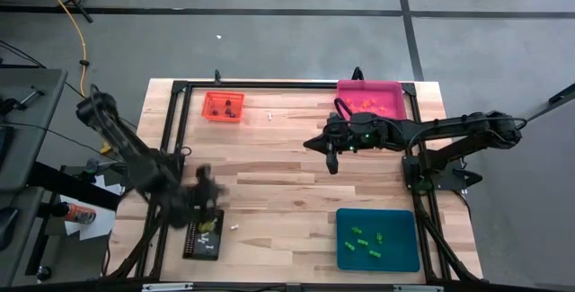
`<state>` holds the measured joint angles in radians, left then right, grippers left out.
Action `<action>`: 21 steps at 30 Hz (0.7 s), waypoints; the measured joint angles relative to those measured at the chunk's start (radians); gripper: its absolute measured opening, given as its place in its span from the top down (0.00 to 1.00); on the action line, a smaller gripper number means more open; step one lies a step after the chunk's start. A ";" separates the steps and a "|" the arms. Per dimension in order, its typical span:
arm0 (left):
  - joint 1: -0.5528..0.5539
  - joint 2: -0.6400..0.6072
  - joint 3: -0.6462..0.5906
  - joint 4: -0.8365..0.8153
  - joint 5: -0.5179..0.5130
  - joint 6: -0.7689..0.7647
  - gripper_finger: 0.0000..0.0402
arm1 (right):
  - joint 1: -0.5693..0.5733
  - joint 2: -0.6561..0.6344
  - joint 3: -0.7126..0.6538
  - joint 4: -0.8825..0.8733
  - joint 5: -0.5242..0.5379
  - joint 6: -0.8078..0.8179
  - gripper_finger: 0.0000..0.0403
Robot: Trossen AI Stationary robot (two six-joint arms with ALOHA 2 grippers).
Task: Sort Halloween decoration
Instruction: Put the top white bone toy into the black bin
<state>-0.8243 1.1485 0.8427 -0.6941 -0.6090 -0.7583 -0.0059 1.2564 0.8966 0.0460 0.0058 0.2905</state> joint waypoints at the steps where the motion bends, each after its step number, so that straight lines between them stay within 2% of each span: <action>1: 0.038 -0.038 0.005 0.016 -0.074 0.032 0.58 | 0.000 0.000 0.000 0.009 -0.004 -0.001 1.00; 3: 0.129 -0.109 0.007 0.088 -0.175 0.126 0.59 | 0.000 0.000 0.000 0.028 -0.013 -0.002 1.00; 6: 0.288 -0.182 0.006 0.247 -0.179 0.323 0.63 | 0.000 0.000 0.000 0.055 -0.016 -0.025 1.00; 10: 0.491 -0.206 0.006 0.476 0.003 0.574 0.77 | 0.000 0.000 0.000 0.081 -0.017 -0.070 1.00; 14: 0.649 -0.187 0.006 0.608 0.216 0.639 0.96 | 0.000 0.000 0.000 0.098 -0.017 -0.089 1.00; 17: 0.715 -0.164 0.004 0.640 0.290 0.622 0.97 | 0.000 0.000 0.000 0.104 -0.017 -0.090 1.00; 21: 0.734 -0.132 -0.054 0.781 0.310 0.629 1.00 | 0.000 0.000 0.000 0.120 -0.017 -0.090 1.00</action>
<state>-0.0906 1.0161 0.7891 0.0872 -0.2985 -0.1291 -0.0059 1.2564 0.8965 0.1657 -0.0110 0.2008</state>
